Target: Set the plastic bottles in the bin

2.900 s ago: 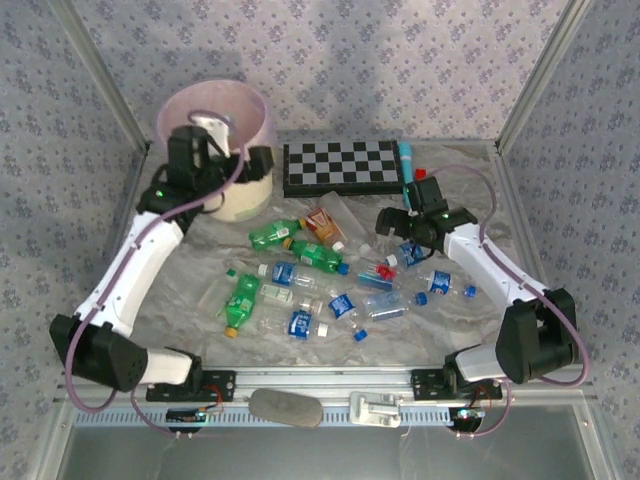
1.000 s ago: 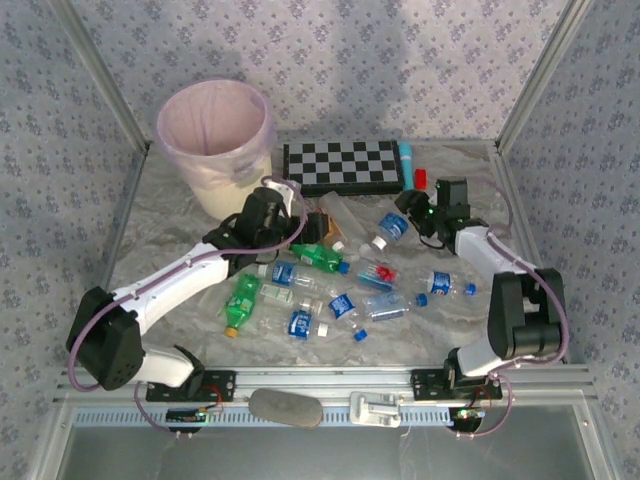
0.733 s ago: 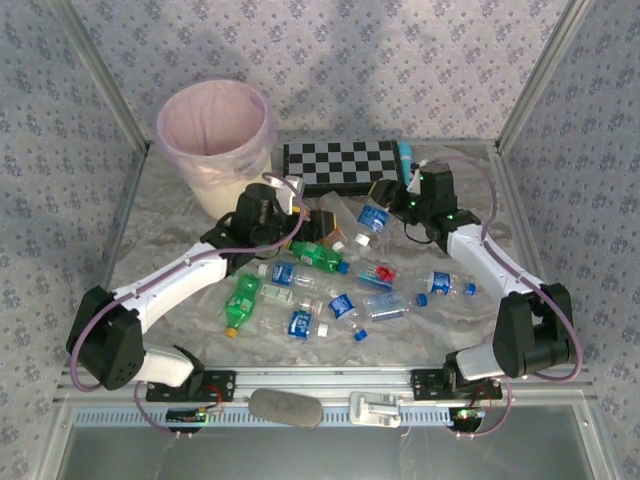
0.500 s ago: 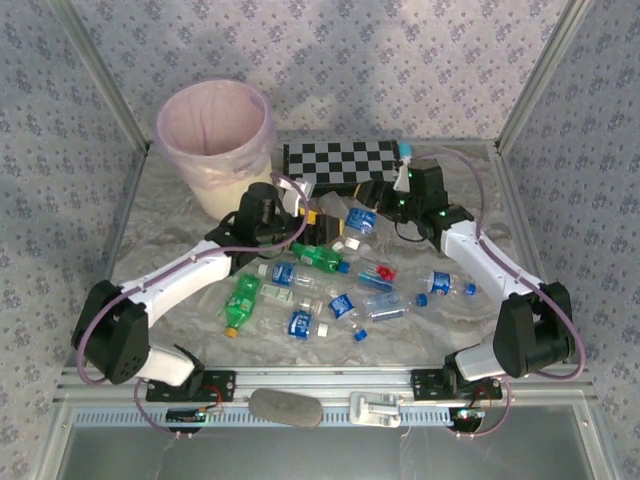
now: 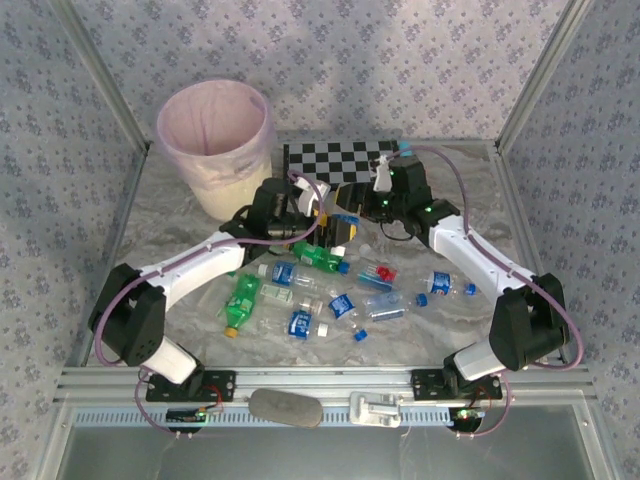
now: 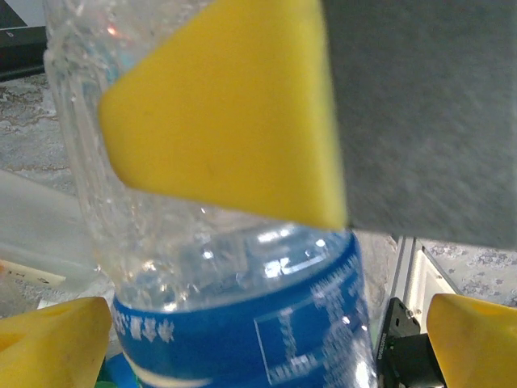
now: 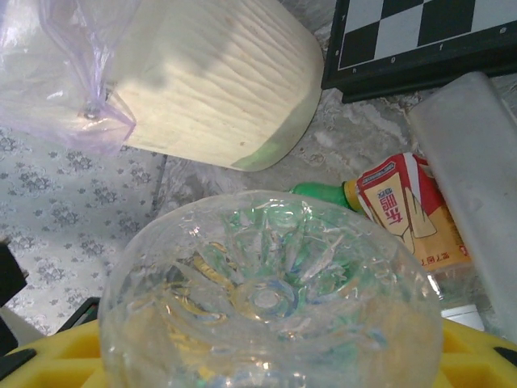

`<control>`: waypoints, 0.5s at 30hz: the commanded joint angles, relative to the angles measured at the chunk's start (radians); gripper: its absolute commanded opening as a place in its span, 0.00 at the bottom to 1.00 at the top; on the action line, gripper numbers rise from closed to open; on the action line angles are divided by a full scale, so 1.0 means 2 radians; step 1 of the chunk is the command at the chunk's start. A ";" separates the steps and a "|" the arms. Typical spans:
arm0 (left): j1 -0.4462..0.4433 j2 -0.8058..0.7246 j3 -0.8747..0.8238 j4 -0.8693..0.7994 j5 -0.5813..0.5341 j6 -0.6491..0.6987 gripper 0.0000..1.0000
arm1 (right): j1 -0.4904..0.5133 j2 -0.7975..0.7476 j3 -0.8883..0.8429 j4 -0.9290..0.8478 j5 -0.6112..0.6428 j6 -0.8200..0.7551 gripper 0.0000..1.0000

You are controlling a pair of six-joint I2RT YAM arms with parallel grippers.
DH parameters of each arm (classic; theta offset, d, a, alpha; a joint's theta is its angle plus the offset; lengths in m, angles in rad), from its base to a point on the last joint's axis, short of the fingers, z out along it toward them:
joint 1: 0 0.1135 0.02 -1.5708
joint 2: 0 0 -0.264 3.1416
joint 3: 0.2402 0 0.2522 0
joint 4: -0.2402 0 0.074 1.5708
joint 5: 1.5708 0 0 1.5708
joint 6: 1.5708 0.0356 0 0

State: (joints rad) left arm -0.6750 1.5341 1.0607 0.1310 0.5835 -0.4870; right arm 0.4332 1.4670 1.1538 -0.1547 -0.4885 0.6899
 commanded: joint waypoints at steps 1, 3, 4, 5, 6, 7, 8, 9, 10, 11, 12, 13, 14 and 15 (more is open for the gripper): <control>-0.002 0.011 0.021 0.004 0.007 0.004 1.00 | 0.004 0.001 0.015 -0.011 -0.014 -0.008 0.50; -0.002 0.015 0.023 0.005 0.010 0.002 1.00 | 0.004 0.000 0.015 -0.011 -0.013 -0.008 0.50; -0.002 0.017 0.022 0.004 0.010 0.000 1.00 | 0.005 -0.001 0.015 -0.011 -0.012 -0.008 0.50; -0.002 0.018 0.022 0.004 0.010 -0.001 0.99 | 0.005 -0.001 0.015 -0.011 -0.012 -0.009 0.50; -0.002 0.018 0.021 0.004 0.010 -0.002 0.99 | 0.006 -0.002 0.015 -0.011 -0.011 -0.009 0.50; -0.002 0.019 0.019 0.005 0.010 -0.003 0.98 | 0.006 -0.002 0.015 -0.012 -0.012 -0.009 0.50; -0.002 0.019 0.018 0.005 0.011 -0.005 0.96 | 0.007 -0.002 0.015 -0.012 -0.012 -0.009 0.50; -0.002 0.019 0.017 0.006 0.011 -0.006 0.93 | 0.007 -0.003 0.015 -0.012 -0.012 -0.009 0.50; -0.002 0.019 0.016 0.007 0.011 -0.007 0.89 | 0.008 -0.003 0.015 -0.012 -0.011 -0.010 0.50; -0.002 0.018 0.014 0.009 0.011 -0.008 0.81 | 0.008 -0.003 0.015 -0.014 -0.011 -0.010 0.50; -0.002 0.018 0.014 0.010 0.011 -0.009 0.76 | 0.008 -0.003 0.015 -0.013 -0.011 -0.011 0.50; -0.003 0.018 0.013 0.012 0.009 -0.011 0.71 | 0.009 -0.003 0.015 -0.014 -0.010 -0.011 0.50; -0.002 0.018 0.013 0.013 0.007 -0.012 0.67 | 0.009 -0.003 0.015 -0.014 -0.008 -0.011 0.50; -0.002 0.018 0.012 0.014 0.006 -0.013 0.64 | 0.009 -0.002 0.015 -0.015 -0.008 -0.011 0.51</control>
State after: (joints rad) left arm -0.6788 1.5692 1.0691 0.1352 0.5911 -0.5247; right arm 0.4431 1.4681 1.1538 -0.1646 -0.4866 0.6750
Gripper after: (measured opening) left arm 0.658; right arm 0.552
